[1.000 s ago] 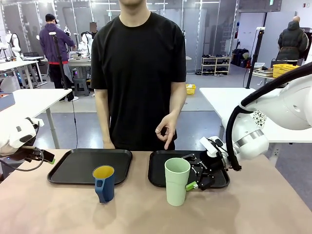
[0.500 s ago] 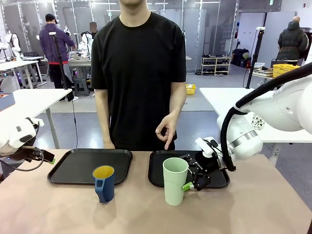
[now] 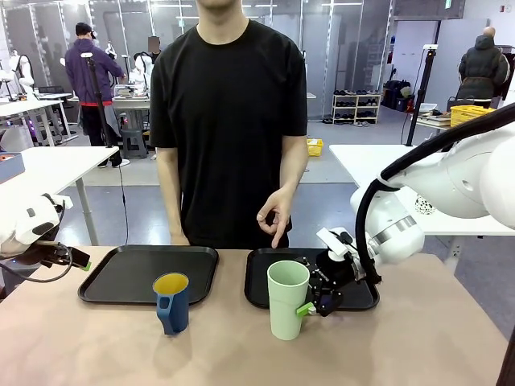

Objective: Sort and store the cups by type.
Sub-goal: Pick up the Reusable plastic cup.

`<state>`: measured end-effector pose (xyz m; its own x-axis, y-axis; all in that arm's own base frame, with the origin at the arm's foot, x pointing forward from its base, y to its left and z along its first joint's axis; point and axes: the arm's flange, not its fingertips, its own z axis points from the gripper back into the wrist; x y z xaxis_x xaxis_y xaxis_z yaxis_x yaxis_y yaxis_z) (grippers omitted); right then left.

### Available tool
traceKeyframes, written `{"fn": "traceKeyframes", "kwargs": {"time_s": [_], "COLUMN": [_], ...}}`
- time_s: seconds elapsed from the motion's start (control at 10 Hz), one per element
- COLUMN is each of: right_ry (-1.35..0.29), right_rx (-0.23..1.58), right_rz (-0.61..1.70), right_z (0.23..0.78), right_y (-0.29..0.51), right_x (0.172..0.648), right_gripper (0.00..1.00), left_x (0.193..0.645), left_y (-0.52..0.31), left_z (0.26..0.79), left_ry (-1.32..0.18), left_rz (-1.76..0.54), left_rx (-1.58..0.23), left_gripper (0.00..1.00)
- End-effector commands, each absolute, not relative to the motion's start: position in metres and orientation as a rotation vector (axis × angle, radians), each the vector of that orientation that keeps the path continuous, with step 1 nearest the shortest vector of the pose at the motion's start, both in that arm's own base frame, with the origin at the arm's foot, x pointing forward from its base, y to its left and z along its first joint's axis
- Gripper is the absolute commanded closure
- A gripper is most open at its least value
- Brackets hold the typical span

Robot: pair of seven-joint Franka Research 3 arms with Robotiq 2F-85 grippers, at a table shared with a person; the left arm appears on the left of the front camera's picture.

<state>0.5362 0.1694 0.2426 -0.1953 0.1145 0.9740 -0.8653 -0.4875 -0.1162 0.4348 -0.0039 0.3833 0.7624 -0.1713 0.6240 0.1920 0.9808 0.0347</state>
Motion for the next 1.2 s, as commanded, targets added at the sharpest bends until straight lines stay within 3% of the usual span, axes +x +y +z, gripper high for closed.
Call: {"fn": "traceKeyframes", "kwargs": {"time_s": [0.0, 0.9, 1.1], "right_ry": [-0.88, -0.858, -0.876], "right_rx": [1.394, 1.497, 1.5], "right_rz": [1.776, 1.794, 1.796], "right_z": [0.2417, 0.2337, 0.2341], "right_y": [0.1759, 0.1851, 0.1841], "right_x": [0.5438, 0.5415, 0.5417], "right_gripper": [0.0, 0.0, 0.16], "left_x": [0.4348, 0.4348, 0.4348], "left_y": [-0.0047, -0.0047, -0.0047], "left_z": [0.3837, 0.3837, 0.3837], "left_ry": [-0.675, -0.675, -0.675], "left_rz": [-0.2, -0.2, -0.2], "left_rx": [-0.032, -0.032, -0.032], "left_gripper": [0.0, 0.0, 0.0]}}
